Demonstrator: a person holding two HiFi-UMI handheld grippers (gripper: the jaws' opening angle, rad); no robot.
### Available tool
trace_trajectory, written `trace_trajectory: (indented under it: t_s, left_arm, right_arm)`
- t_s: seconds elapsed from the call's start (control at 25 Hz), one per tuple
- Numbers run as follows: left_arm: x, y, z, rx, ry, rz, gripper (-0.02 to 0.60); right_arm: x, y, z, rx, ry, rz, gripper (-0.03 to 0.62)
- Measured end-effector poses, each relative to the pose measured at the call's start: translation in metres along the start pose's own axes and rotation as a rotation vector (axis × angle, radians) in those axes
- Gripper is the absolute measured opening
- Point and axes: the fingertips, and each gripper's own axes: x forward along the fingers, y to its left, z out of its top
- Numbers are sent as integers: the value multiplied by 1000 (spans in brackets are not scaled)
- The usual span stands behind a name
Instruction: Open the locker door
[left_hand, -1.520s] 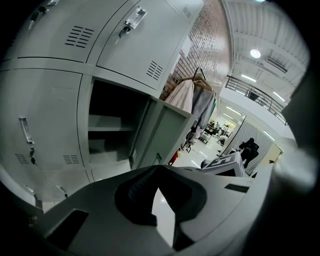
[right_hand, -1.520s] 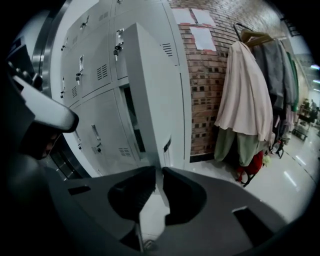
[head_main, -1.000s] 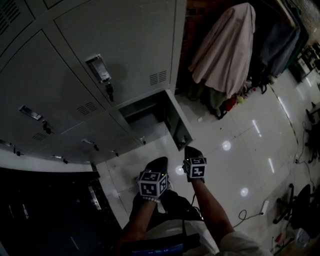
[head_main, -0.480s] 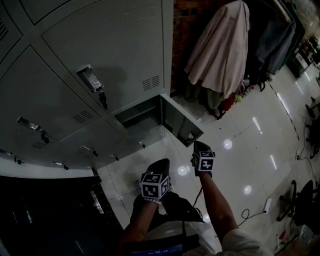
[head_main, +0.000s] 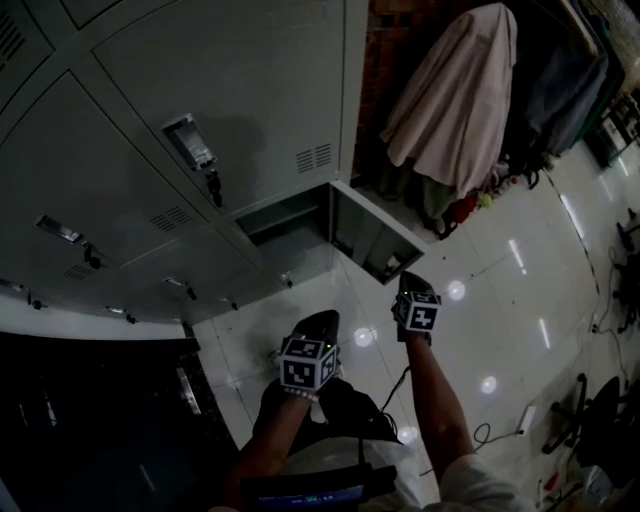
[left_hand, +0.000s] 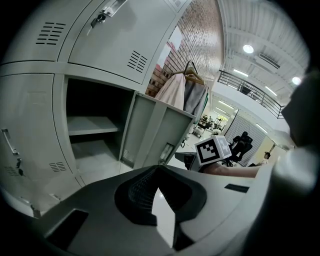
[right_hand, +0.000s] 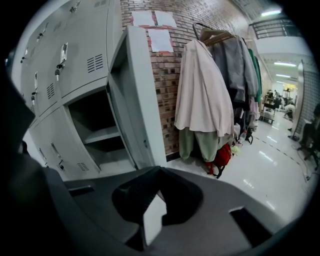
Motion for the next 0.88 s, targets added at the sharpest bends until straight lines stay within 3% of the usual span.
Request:
trace_trajectory:
  t_s: [0.64,0.88]
  left_arm:
    - [-37,13,28,-36,-102,75,-6]
    - [-68,16,33,-74,-154,100,-6]
  right_arm:
    - [-45,11,3,-92,-9,-2,6]
    - [-76,89,-18,-102,13,189,5]
